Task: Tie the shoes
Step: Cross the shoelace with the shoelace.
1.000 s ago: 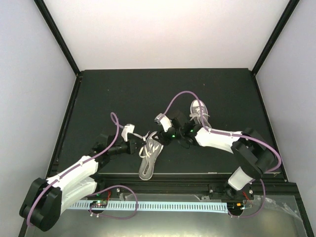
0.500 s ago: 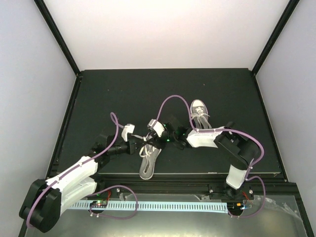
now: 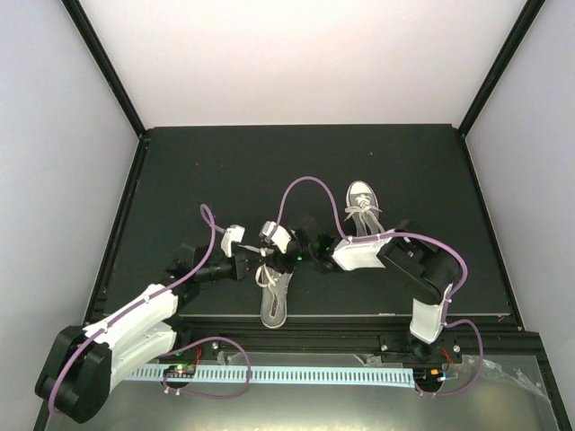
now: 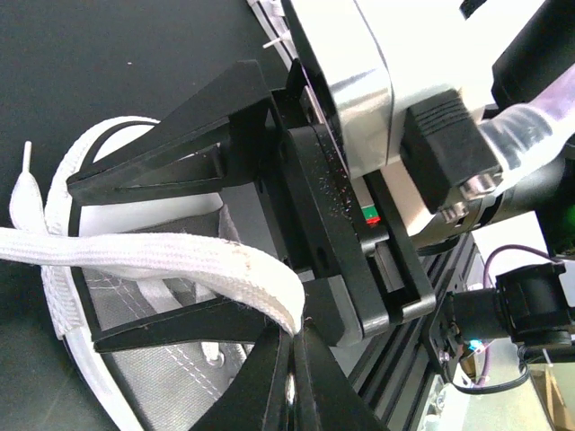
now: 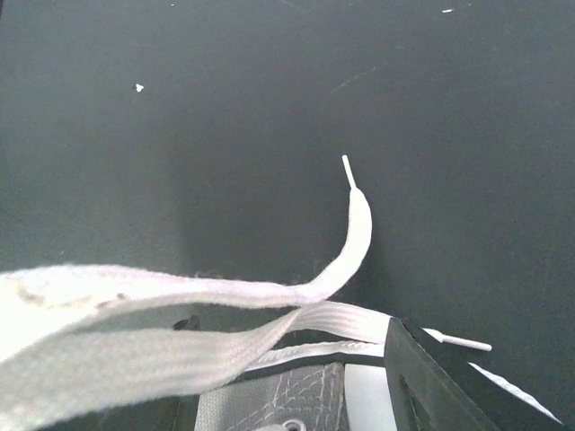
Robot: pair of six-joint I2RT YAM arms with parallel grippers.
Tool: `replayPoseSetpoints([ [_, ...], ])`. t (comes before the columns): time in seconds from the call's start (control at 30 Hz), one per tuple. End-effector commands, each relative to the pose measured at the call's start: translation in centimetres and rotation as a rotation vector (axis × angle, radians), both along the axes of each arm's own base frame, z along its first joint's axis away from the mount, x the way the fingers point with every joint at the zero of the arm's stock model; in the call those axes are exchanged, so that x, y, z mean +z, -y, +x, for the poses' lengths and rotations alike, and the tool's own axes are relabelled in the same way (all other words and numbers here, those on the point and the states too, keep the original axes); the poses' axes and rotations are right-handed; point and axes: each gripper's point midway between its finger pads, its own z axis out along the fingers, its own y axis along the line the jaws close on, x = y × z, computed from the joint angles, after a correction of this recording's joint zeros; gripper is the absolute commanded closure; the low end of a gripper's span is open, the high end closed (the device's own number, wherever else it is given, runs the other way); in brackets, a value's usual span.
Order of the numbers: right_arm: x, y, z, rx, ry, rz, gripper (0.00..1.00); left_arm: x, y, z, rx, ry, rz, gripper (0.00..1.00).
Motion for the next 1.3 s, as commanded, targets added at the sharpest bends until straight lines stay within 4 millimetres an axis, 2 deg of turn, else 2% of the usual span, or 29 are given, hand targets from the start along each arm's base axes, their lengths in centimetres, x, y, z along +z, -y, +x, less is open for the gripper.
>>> replayPoseSetpoints([
  [0.0, -0.2, -1.2, 0.3, 0.020, 0.047, 0.024, 0.42, 0.9, 0.1, 0.2, -0.005, 0.018, -0.025, 0.98],
  [0.03, -0.1, -1.3, 0.5, 0.015, 0.053, 0.030, 0.43, 0.9, 0.1, 0.1, -0.005, 0.016, -0.026, 0.99],
  [0.2, 0.3, -1.2, 1.1, -0.010, 0.077, 0.033, 0.73, 0.6, 0.0, 0.0, -0.005, 0.008, -0.019, 0.99],
  [0.4, 1.8, -0.8, 1.0, -0.023, 0.091, 0.046, 0.98, 0.3, -0.2, -0.1, 0.002, -0.001, -0.013, 0.99],
  [0.7, 3.0, 2.7, 0.2, -0.087, 0.132, -0.015, 0.98, 0.1, -0.7, 0.0, 0.031, 0.002, -0.010, 0.99],
  [0.93, 4.2, 5.6, -0.9, -0.142, 0.097, -0.083, 0.98, -0.2, -1.0, -0.1, 0.043, -0.003, -0.010, 0.99],
  [1.13, 7.1, 7.7, -3.3, -0.122, 0.002, -0.141, 0.98, 0.4, 0.0, -0.5, -0.034, 0.017, -0.037, 0.99],
  [1.27, 8.9, 7.7, -6.1, -0.040, -0.124, -0.136, 0.98, 0.8, 0.4, -0.4, -0.071, 0.031, -0.041, 0.98],
])
